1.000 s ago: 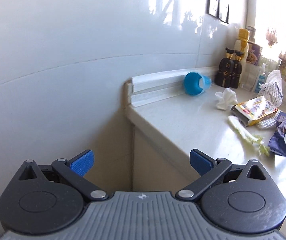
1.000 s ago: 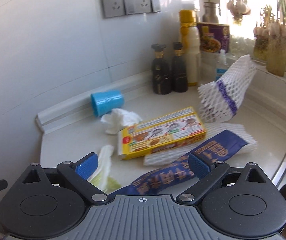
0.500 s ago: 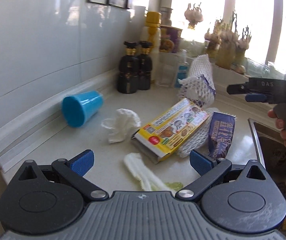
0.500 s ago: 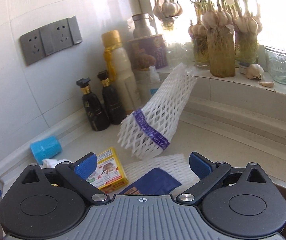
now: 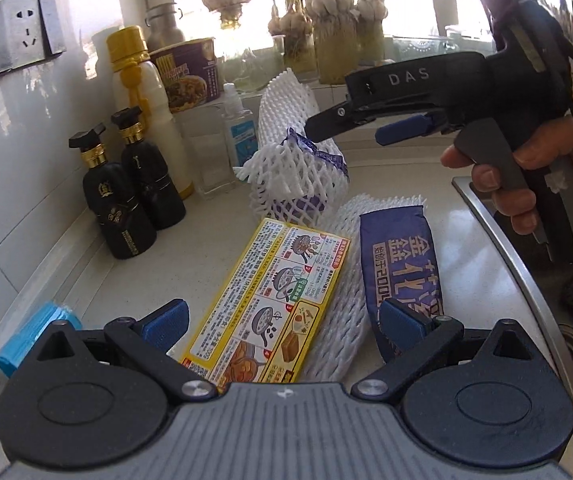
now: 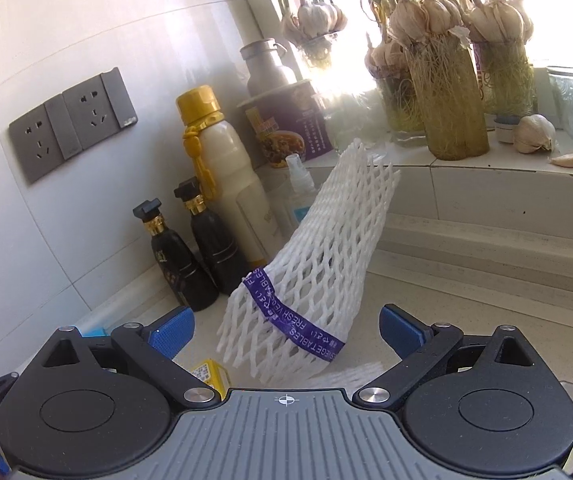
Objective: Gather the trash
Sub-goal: 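Close the left tool on the yellow box while the right tool grasps the white foam net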
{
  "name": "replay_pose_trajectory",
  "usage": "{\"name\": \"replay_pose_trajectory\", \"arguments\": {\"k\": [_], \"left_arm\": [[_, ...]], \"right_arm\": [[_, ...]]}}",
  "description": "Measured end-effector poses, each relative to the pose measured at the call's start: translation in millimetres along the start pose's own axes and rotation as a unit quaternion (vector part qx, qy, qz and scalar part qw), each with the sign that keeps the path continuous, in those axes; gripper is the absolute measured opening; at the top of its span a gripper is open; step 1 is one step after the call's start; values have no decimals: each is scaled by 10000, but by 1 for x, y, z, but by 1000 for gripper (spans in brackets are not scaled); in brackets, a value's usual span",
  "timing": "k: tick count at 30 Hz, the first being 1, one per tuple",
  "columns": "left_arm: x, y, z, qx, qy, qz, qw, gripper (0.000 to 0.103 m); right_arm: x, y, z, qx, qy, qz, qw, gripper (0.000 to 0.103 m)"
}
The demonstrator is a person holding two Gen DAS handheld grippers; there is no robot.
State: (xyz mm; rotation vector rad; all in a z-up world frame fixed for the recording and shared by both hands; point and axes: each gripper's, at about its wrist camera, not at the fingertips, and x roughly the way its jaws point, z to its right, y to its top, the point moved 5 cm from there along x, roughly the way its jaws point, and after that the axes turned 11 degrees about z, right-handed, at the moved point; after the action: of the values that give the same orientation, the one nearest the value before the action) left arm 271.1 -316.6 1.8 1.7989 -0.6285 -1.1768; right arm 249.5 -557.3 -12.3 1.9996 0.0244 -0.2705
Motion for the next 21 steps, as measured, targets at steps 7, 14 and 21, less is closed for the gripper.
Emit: {"name": "replay_pose_trajectory", "arguments": {"k": [7, 14, 21], "left_arm": [[27, -5, -8, -378, -139, -376, 9985, 93], [27, -7, -13, -566, -3, -382, 9977, 81], [18, -2, -3, -501, 33, -280, 9983, 47]], "right_arm": [[35, 2, 20, 500, -260, -33, 9984, 100], [58, -3, 37, 1378, -295, -88, 9900, 97], [61, -15, 36, 1386, -301, -264, 9895, 16]]}}
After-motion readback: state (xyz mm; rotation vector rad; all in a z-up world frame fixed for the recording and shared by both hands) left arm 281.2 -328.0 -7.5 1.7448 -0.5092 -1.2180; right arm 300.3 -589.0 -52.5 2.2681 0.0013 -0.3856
